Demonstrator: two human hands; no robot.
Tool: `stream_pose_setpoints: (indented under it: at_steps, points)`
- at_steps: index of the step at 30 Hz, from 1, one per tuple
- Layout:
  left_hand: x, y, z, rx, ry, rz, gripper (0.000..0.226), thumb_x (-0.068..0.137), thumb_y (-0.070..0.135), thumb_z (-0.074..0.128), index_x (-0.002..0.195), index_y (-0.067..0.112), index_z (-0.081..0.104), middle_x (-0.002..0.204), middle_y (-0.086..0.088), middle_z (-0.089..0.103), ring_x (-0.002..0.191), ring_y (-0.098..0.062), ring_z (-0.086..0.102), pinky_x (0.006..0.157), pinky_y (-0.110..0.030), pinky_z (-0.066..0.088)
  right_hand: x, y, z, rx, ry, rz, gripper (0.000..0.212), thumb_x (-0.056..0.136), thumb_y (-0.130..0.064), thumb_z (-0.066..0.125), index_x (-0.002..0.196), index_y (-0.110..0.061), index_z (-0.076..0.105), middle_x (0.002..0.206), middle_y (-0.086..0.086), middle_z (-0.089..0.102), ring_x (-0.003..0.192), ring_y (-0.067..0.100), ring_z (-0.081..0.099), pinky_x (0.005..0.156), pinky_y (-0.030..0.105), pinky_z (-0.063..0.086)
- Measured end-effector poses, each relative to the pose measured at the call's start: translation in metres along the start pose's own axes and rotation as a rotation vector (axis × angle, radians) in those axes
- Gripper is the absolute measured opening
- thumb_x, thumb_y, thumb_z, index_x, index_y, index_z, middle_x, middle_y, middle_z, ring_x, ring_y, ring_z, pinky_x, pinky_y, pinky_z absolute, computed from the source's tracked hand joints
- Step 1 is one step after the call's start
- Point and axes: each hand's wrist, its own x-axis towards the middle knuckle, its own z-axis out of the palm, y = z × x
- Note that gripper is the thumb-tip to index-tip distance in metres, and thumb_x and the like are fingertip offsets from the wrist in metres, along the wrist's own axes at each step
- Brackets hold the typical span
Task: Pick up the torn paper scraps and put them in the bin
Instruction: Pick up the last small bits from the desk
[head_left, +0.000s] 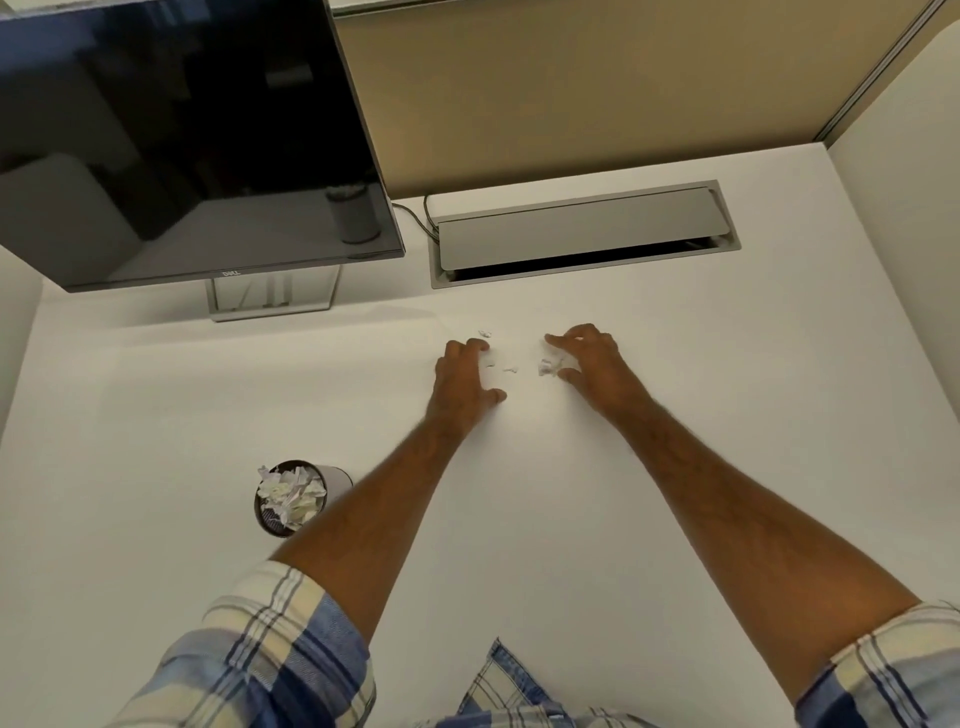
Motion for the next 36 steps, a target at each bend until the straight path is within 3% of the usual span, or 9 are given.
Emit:
stream_pose_setpoints:
  at_steps: [2, 8, 11, 14, 18, 22, 27, 32, 36]
  points:
    - [0.002, 0.006, 0.003, 0.021, -0.019, 0.052, 0.064, 0.078, 0.022, 0.084, 0.135, 0.024, 0.053, 0.134, -0.005, 0.045, 0.125, -0.03, 0.043, 0.102, -0.037, 0.043, 0.003, -0.005, 0.005, -0.03, -0.04, -0.021, 0.037, 0.096, -0.009, 0.063, 0.132, -0.018, 0.066, 0.129, 0.005, 0.05, 0.113, 0.017, 0.039, 0.089, 0.001, 0.026]
    - [0.002, 0.008, 0.009, 0.014, -0.047, 0.185, 0.035, 0.083, 0.018, 0.079, 0.115, 0.018, 0.067, 0.119, -0.001, 0.056, 0.114, -0.022, 0.051, 0.095, -0.03, 0.044, -0.003, -0.018, 0.011, -0.168, -0.071, -0.097, 0.021, 0.095, -0.019, 0.067, 0.115, -0.022, 0.073, 0.117, -0.002, 0.058, 0.107, 0.019, 0.052, 0.083, 0.028, 0.045]
    - [-0.002, 0.007, 0.012, -0.017, -0.035, 0.199, 0.02, 0.083, 0.015, 0.076, 0.102, 0.013, 0.07, 0.103, 0.0, 0.06, 0.098, -0.019, 0.059, 0.085, -0.03, 0.05, -0.01, -0.027, 0.012, -0.198, -0.122, -0.123, 0.015, 0.094, -0.017, 0.064, 0.104, -0.021, 0.075, 0.107, 0.0, 0.06, 0.098, 0.022, 0.058, 0.078, 0.035, 0.05]
    - [-0.009, 0.008, 0.015, -0.018, -0.037, 0.121, 0.006, 0.085, 0.01, 0.072, 0.09, 0.013, 0.071, 0.091, 0.005, 0.059, 0.085, -0.013, 0.058, 0.073, -0.023, 0.042, -0.018, -0.032, 0.016, -0.234, -0.182, -0.111, 0.014, 0.086, -0.008, 0.065, 0.089, -0.018, 0.074, 0.097, 0.002, 0.061, 0.09, 0.025, 0.062, 0.072, 0.035, 0.049]
    - [-0.027, 0.004, 0.019, -0.004, -0.061, 0.094, 0.014, 0.085, 0.005, 0.06, 0.081, 0.012, 0.072, 0.09, 0.001, 0.065, 0.082, -0.012, 0.06, 0.072, -0.028, 0.048, -0.031, -0.04, 0.023, -0.26, -0.225, -0.056, 0.011, 0.088, -0.011, 0.065, 0.091, -0.017, 0.073, 0.1, 0.006, 0.063, 0.09, 0.026, 0.064, 0.075, 0.037, 0.052]
    - [-0.05, -0.006, 0.022, 0.047, -0.102, 0.069, 0.016, 0.087, 0.011, 0.053, 0.08, 0.018, 0.065, 0.092, 0.0, 0.059, 0.085, -0.016, 0.057, 0.075, -0.034, 0.049, -0.045, -0.043, 0.032, -0.249, -0.224, 0.013, 0.013, 0.088, -0.015, 0.062, 0.096, -0.015, 0.073, 0.101, 0.007, 0.064, 0.092, 0.026, 0.064, 0.076, 0.035, 0.05]
    - [-0.088, -0.028, 0.022, 0.151, -0.113, 0.126, 0.019, 0.09, 0.005, 0.044, 0.089, 0.018, 0.058, 0.099, -0.001, 0.053, 0.094, -0.018, 0.05, 0.076, -0.031, 0.043, -0.067, -0.044, 0.036, -0.079, -0.196, 0.146, 0.009, 0.082, -0.017, 0.071, 0.088, -0.015, 0.076, 0.093, 0.001, 0.07, 0.088, 0.021, 0.066, 0.076, 0.032, 0.051]
    - [-0.117, -0.047, 0.017, 0.089, -0.079, 0.096, 0.02, 0.094, 0.002, 0.045, 0.092, 0.014, 0.061, 0.102, -0.005, 0.057, 0.097, -0.023, 0.053, 0.084, -0.037, 0.046, -0.104, -0.049, 0.036, 0.256, -0.065, 0.275, 0.019, 0.077, -0.004, 0.067, 0.081, -0.018, 0.08, 0.078, -0.014, 0.073, 0.069, -0.003, 0.064, 0.066, 0.016, 0.047]
    - [-0.142, -0.052, 0.002, -0.104, -0.013, 0.012, 0.018, 0.092, 0.002, 0.044, 0.083, 0.014, 0.056, 0.094, 0.002, 0.058, 0.09, -0.017, 0.055, 0.076, -0.029, 0.042, -0.124, -0.065, 0.032, 0.444, -0.038, 0.294, 0.021, 0.08, 0.001, 0.066, 0.082, -0.014, 0.08, 0.073, -0.008, 0.075, 0.062, 0.005, 0.066, 0.067, 0.018, 0.056]
